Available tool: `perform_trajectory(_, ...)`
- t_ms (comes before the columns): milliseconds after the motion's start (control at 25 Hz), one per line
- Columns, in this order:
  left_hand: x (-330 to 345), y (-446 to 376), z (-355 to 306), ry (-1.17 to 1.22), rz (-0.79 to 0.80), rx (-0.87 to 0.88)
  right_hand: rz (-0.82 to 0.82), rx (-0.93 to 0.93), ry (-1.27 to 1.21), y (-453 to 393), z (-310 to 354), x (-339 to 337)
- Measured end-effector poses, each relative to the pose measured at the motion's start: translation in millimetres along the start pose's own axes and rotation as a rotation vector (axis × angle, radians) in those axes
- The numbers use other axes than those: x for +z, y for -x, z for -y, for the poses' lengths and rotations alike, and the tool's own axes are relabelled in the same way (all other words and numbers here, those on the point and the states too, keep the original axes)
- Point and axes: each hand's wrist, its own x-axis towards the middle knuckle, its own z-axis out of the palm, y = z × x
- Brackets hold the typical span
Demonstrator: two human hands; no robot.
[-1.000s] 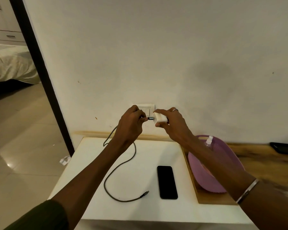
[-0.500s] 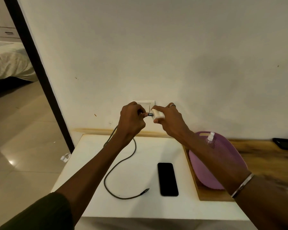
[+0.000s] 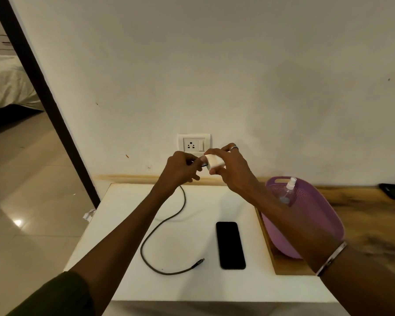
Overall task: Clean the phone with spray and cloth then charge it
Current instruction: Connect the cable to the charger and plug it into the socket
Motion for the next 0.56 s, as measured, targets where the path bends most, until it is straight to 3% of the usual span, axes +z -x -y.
perform_trajectory(120, 5, -7, 0, 0.201, 0.137, -0.119, 0.025, -0.06, -0.078, 4, -4, 2)
perform_trajectory(360, 13, -21, 13, 0.483, 0.163, -0.283, -0.005, -0.034, -0.02, 1, -31, 10)
perform_trajectory(560, 15, -41, 35, 0.683, 0.003, -0.415, 0.089, 0.159, 0.011, 12, -70, 14)
